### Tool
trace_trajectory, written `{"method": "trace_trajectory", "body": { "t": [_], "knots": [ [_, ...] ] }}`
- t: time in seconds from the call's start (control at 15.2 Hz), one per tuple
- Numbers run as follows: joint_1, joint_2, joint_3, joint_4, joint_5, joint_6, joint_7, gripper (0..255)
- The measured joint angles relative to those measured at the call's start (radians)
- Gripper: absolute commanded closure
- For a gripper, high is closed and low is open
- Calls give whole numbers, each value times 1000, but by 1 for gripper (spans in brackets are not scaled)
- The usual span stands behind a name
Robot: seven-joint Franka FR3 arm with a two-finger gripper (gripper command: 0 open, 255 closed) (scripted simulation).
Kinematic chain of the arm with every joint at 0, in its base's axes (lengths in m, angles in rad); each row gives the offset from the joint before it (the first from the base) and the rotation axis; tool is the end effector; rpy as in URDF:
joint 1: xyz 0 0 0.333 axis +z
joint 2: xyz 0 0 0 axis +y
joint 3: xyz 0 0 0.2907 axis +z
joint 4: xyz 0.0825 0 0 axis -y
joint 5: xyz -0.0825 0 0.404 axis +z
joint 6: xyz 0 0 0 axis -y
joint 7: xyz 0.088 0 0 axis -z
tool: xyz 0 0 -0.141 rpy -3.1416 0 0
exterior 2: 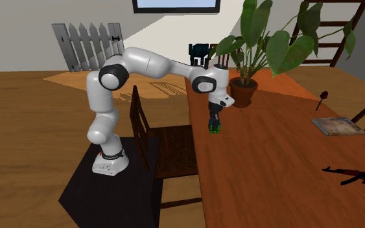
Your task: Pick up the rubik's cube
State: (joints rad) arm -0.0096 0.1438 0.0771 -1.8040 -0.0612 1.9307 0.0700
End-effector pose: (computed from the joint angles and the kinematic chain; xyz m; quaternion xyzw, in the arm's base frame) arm 0.6140 0.0341 0.3947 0.9997 0.0094 -0.0067 0.0235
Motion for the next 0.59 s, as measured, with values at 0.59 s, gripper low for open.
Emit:
{"method": "trace_trajectory", "body": {
  "t": [0.59],
  "knots": [
    [0, -19, 0, 95, 4, -114, -7, 255]
  ]
}}
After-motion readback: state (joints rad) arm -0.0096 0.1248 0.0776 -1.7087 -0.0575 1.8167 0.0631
